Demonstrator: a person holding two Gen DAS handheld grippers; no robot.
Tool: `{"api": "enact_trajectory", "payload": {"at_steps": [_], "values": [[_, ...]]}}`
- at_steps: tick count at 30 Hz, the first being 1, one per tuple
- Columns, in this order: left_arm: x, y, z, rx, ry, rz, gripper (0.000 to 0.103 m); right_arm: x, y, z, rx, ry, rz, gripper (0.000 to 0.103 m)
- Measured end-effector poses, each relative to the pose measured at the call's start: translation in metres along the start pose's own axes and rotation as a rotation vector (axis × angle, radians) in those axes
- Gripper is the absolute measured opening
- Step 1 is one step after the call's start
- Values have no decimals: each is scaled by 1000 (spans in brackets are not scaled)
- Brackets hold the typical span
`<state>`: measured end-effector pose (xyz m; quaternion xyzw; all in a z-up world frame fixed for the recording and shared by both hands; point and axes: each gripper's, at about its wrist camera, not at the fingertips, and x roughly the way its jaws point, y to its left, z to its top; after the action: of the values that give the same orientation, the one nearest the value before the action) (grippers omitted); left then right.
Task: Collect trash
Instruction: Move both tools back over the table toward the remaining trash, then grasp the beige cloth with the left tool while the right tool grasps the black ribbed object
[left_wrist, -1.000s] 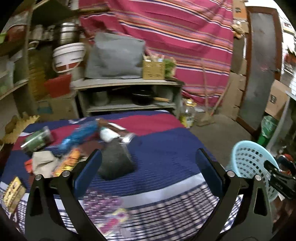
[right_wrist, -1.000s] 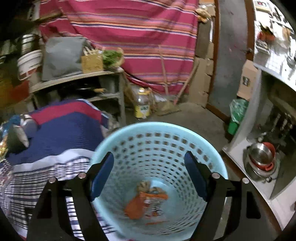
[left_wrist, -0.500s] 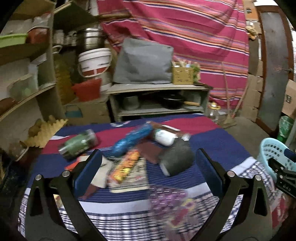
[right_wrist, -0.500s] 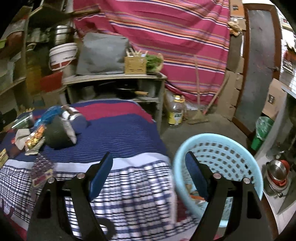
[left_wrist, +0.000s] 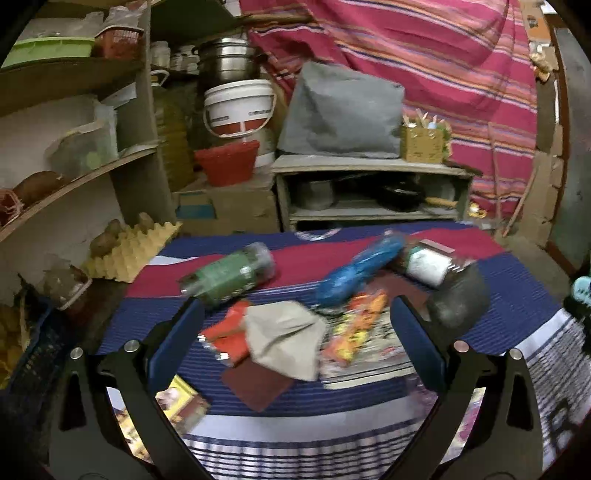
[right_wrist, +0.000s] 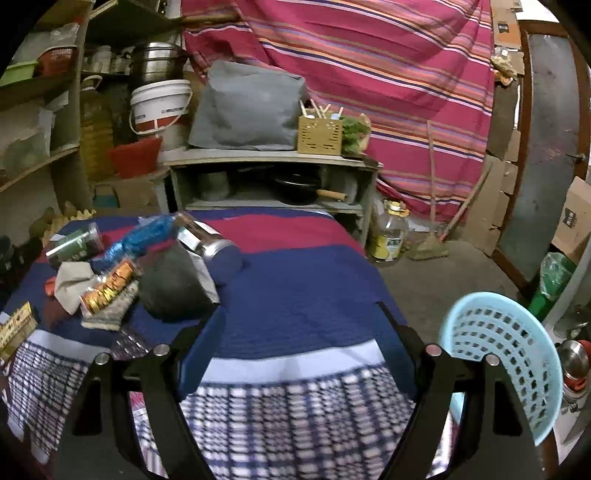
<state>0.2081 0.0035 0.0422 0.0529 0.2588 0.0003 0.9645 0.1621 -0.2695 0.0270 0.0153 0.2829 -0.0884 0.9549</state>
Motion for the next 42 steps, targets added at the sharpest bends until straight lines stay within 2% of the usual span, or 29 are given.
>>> {"api": "enact_trajectory", "payload": {"at_steps": [7,11,14,20,26,27,30,33,35,37,39,42], "values": [[29,47,-12,-82,74,27,98,23,33,14,9,-4,23,81],[46,57,-22,-57,123,56,98,38,46,22,6,4,37,85],[55,60,-26,-46,151,55,98,46,54,21,-18,3,42,85],[72,48,-31,-30,200,-11,97,63,50,16,-19,38,49,85],[103,33,-36,5,268,34,96,68,43,10,-50,48,35,85],[108,35,-37,-16,283,31,94,69,41,10,-34,52,50,85],[111,46,-36,-95,297,-32,80,71,38,8,-3,59,71,85],[110,47,-35,-114,288,-62,63,74,42,4,-6,68,81,85],[107,42,-35,-103,284,-89,39,72,47,1,-15,66,91,85],[103,35,-34,-84,275,-103,25,69,54,1,-32,57,96,88],[98,33,-32,-68,263,-91,22,65,58,1,-47,39,98,97],[87,33,-28,-61,246,-92,19,63,70,0,-87,38,112,97]]}}
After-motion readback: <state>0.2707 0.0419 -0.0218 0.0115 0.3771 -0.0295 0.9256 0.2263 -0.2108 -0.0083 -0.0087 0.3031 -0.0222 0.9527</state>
